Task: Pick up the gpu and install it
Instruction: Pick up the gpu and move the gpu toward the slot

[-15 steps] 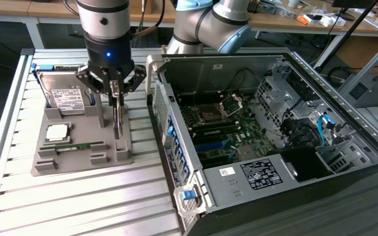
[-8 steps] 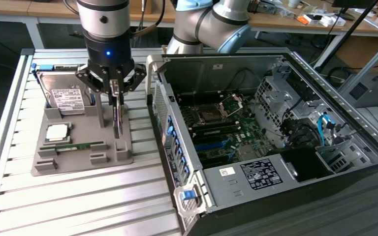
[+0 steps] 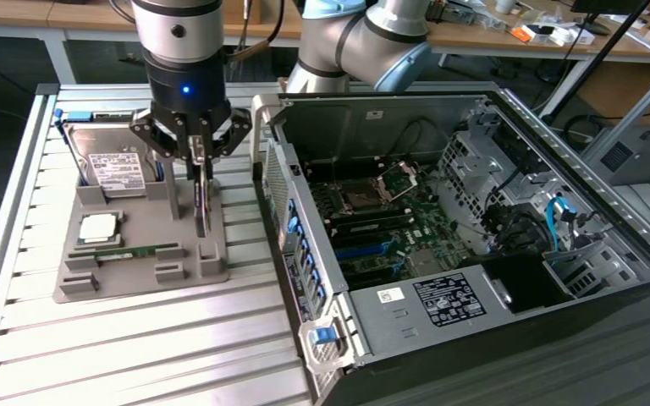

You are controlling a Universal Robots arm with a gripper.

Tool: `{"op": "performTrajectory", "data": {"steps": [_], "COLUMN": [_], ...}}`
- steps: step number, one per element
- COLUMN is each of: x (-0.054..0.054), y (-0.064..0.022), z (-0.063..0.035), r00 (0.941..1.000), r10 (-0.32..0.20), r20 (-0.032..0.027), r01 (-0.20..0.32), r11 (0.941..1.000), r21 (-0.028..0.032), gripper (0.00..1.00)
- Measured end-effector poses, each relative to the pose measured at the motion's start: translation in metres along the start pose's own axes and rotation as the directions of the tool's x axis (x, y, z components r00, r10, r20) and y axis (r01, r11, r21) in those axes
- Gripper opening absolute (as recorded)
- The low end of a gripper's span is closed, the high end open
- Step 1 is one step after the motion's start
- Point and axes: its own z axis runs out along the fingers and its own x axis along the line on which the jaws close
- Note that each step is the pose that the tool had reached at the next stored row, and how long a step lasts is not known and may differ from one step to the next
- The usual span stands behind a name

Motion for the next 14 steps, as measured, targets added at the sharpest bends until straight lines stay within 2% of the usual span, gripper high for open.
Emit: {"op": "performTrajectory", "data": {"steps": [14], "x": [-0.0001], "y": [0.0001], "z": [-0.0034], "r00": [1.0], "r10": [0.0], "r20": [0.0], "r01": [0.0], "r11": [1.0], "r21": [0.0], "gripper": [0.27]}}
